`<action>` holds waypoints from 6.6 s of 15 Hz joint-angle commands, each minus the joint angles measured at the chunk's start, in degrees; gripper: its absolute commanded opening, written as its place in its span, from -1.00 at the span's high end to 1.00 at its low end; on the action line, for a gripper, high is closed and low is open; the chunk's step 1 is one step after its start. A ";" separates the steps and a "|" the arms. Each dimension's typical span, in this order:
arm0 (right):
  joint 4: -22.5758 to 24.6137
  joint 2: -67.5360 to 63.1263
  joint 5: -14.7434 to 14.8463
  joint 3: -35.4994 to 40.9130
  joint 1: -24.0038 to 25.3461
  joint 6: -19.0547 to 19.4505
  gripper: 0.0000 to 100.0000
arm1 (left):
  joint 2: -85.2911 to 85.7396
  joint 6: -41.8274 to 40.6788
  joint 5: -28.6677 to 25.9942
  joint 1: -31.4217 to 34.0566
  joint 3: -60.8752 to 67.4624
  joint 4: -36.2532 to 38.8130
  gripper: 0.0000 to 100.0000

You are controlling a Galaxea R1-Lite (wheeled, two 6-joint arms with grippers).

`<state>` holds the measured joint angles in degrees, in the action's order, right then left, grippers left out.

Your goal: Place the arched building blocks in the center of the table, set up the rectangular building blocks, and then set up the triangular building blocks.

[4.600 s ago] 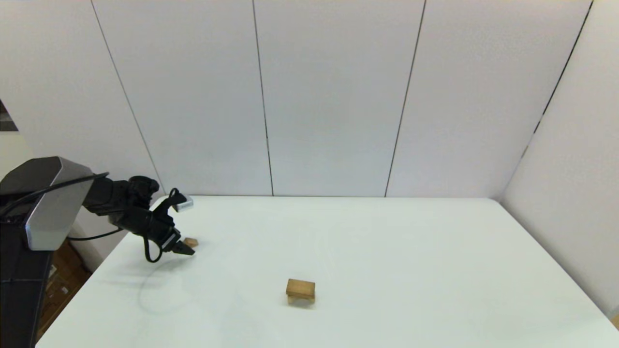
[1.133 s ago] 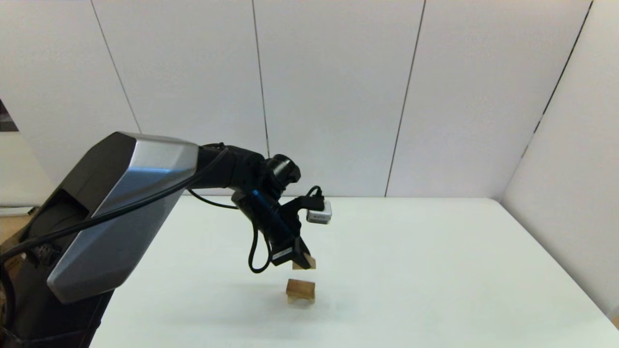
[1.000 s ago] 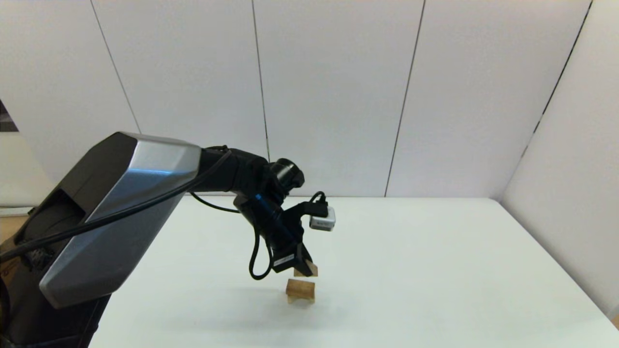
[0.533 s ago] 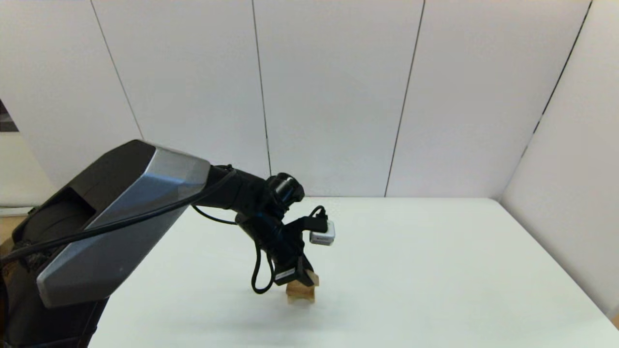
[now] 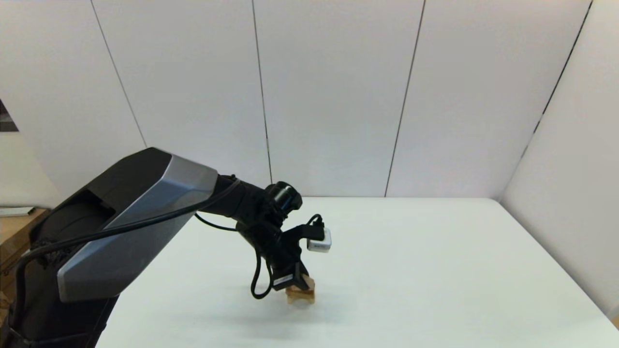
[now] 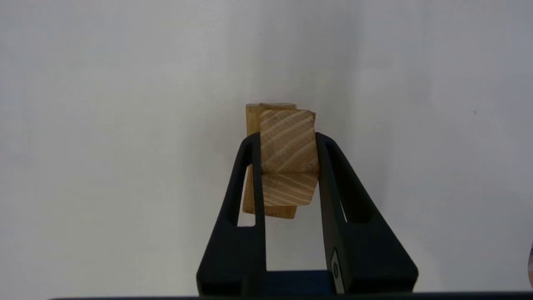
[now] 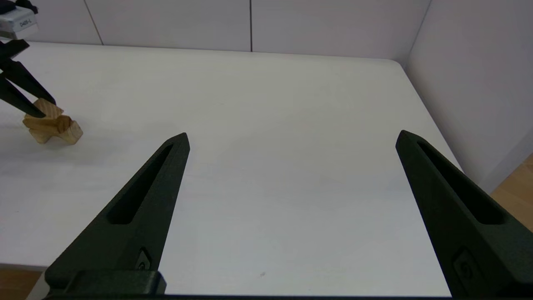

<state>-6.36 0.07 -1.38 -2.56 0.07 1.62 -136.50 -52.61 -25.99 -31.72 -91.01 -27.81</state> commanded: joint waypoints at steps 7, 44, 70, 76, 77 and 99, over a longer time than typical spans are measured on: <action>-0.05 -0.07 -0.03 0.01 0.01 0.05 -1.00 | -0.96 -0.38 -0.20 1.13 -0.04 -0.23 1.00; -0.05 -0.07 -0.03 0.01 0.01 0.05 -1.00 | 32.44 14.21 -1.17 6.14 -3.12 -6.56 -1.00; 0.04 -0.07 -0.03 0.01 0.01 -0.13 -1.00 | 136.41 38.29 10.35 31.98 63.59 -17.63 -1.00; -0.05 -0.07 -0.12 0.01 0.01 -0.13 -1.00 | 136.32 48.48 19.40 31.98 88.91 27.46 -1.00; 0.04 -0.07 -0.03 0.01 0.01 -0.13 -1.00 | 136.41 47.96 22.21 31.98 90.75 30.88 -1.00; 0.04 -0.07 1.38 -0.08 0.01 -1.27 -1.00 | 136.41 52.70 25.90 31.98 91.01 27.81 -1.00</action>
<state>-6.30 0.07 0.00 -2.63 0.07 0.30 0.02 0.07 -0.10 0.24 0.00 0.00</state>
